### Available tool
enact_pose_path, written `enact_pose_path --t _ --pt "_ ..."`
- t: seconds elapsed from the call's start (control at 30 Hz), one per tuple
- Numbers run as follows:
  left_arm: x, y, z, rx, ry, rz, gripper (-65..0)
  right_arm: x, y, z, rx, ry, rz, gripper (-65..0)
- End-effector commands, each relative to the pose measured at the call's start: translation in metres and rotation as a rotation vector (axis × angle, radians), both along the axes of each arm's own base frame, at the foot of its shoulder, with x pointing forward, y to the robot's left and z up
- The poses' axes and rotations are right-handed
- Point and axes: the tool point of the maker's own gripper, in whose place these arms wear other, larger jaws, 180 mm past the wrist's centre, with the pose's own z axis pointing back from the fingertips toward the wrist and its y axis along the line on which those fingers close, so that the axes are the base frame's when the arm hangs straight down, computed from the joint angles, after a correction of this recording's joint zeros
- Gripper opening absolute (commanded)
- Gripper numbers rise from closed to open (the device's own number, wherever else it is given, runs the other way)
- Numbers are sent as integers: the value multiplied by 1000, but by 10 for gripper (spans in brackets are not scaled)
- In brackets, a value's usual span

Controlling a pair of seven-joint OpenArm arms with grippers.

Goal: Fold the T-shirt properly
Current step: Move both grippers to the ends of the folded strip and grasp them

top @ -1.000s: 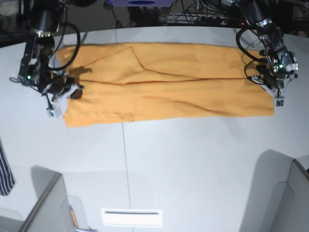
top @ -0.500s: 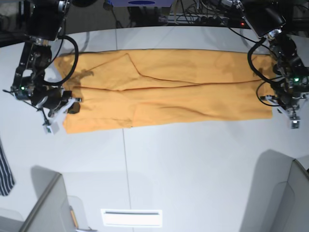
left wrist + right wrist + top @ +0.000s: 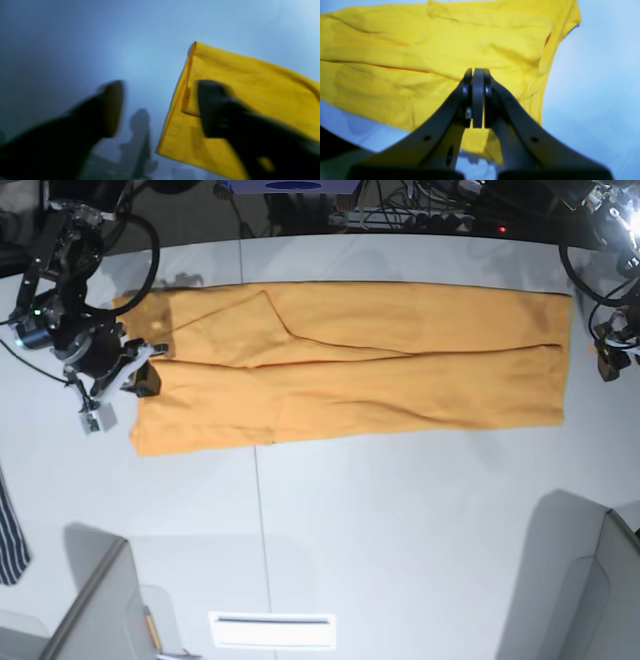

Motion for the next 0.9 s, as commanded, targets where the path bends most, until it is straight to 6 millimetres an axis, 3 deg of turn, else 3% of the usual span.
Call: enact_pose_path --t 0.0,0.1,0.37,0.7,0.87 --pt "8 1 7 7 -33 -19 -94 8 1 11 2 -49 6 -650" --pt "9 -5 -21 -45 25 -71 -18 7 7 10 29 -48 -6 -650" --pt "10 -10 -77 -109 75 -113 -81 6 9 8 32 -41 -5 -650" --pt "10 -14 -101 -178 92 -88 -81 6 11 8 35 -41 0 -650" --pt "13 -28 -118 -224 127 -114 -81 5 12 8 35 -40 2 -650"
